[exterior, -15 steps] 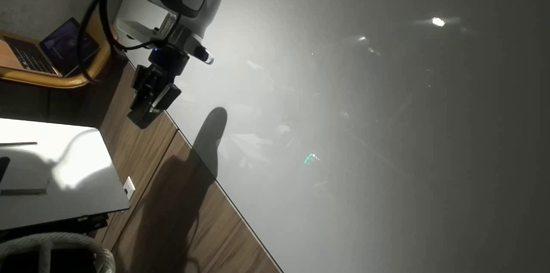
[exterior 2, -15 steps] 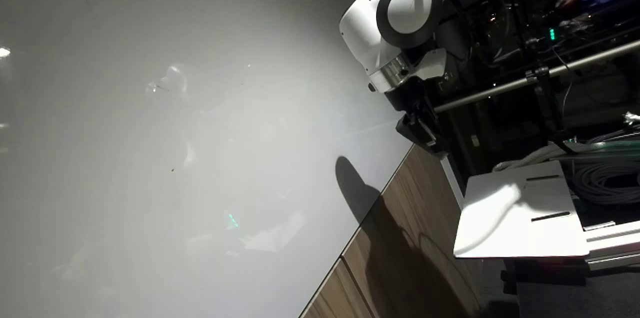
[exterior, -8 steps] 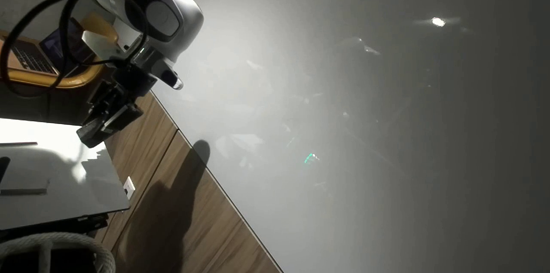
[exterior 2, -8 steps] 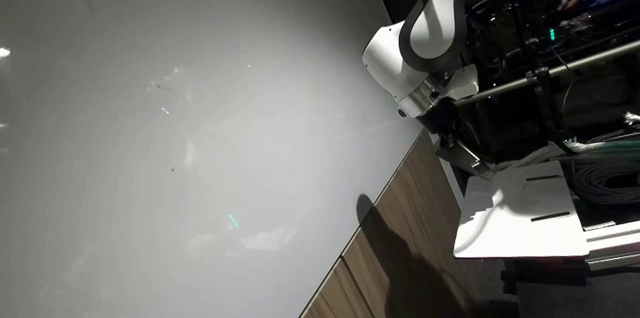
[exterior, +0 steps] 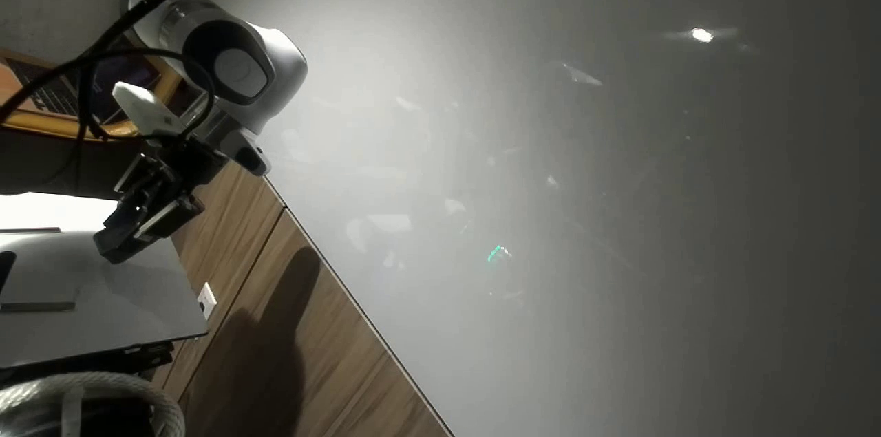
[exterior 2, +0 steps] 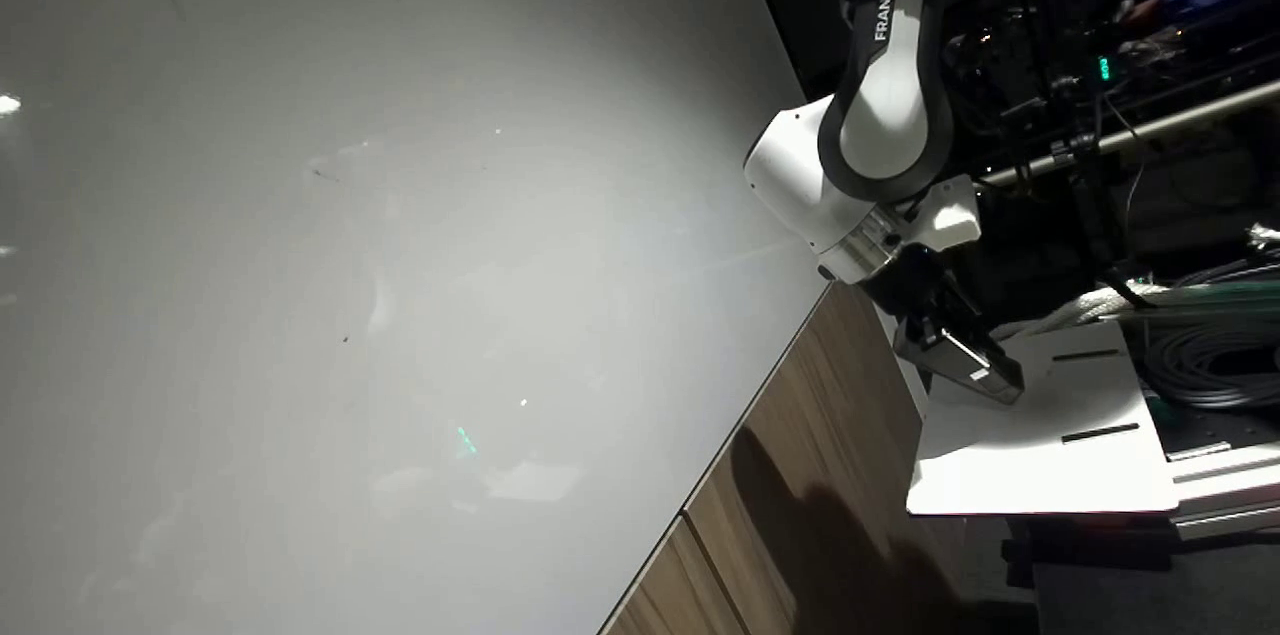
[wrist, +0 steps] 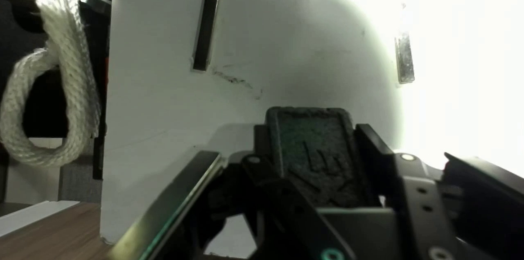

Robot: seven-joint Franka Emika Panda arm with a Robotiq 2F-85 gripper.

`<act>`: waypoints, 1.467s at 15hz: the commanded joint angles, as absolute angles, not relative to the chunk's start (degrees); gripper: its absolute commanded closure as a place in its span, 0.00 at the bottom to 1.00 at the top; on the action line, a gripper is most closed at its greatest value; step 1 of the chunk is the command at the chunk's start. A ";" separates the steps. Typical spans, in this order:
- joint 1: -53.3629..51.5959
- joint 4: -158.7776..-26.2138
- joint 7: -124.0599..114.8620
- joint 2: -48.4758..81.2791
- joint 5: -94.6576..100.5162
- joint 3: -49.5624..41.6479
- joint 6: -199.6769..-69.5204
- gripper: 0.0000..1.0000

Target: Erase the drawings on the whiteboard

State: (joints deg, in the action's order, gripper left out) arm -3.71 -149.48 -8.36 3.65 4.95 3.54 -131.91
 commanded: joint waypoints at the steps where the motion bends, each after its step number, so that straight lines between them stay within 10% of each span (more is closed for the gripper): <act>1: -3.78 -148.05 -6.95 6.13 3.59 3.58 -132.51 0.71; 9: -3.50 -145.99 -5.42 9.11 3.00 3.48 -131.25 0.71; 11: -3.41 -145.61 -4.79 9.45 2.85 3.46 -130.92 0.32; 13: -3.40 -145.23 -4.42 9.94 2.75 3.48 -130.85 0.18; 22: -3.46 -143.11 -3.84 12.78 2.85 3.46 -130.53 0.21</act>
State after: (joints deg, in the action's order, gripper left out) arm -3.49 -144.60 -5.31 11.96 4.15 3.51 -131.64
